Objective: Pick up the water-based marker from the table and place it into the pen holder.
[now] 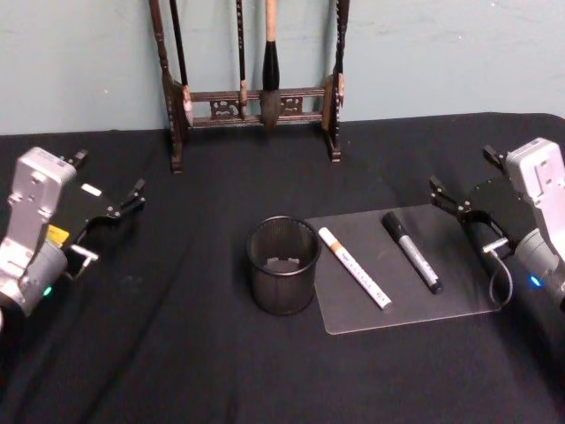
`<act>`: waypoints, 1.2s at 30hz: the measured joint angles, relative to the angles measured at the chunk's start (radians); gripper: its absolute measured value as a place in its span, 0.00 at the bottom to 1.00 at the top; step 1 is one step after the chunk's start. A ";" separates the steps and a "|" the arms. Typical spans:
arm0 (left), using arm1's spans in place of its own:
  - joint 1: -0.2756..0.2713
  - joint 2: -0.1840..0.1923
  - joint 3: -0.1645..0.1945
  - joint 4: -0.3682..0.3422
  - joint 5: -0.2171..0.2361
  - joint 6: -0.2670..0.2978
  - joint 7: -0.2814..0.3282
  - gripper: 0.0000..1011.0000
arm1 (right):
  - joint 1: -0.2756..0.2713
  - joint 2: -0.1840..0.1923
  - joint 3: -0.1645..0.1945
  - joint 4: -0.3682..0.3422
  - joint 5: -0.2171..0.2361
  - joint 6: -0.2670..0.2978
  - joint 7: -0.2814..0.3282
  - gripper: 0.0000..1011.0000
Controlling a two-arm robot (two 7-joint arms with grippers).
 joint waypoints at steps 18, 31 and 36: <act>0.000 0.000 0.000 0.000 0.000 0.000 0.000 0.99 | -0.004 -0.012 0.019 -0.013 0.030 0.034 0.055 0.99; 0.000 0.000 0.000 0.000 0.000 0.000 0.000 0.99 | 0.007 -0.049 0.046 -0.027 0.098 0.140 0.146 0.99; 0.000 0.000 0.000 0.000 0.000 0.000 0.000 0.99 | 0.017 -0.065 0.048 -0.024 0.102 0.171 0.169 0.99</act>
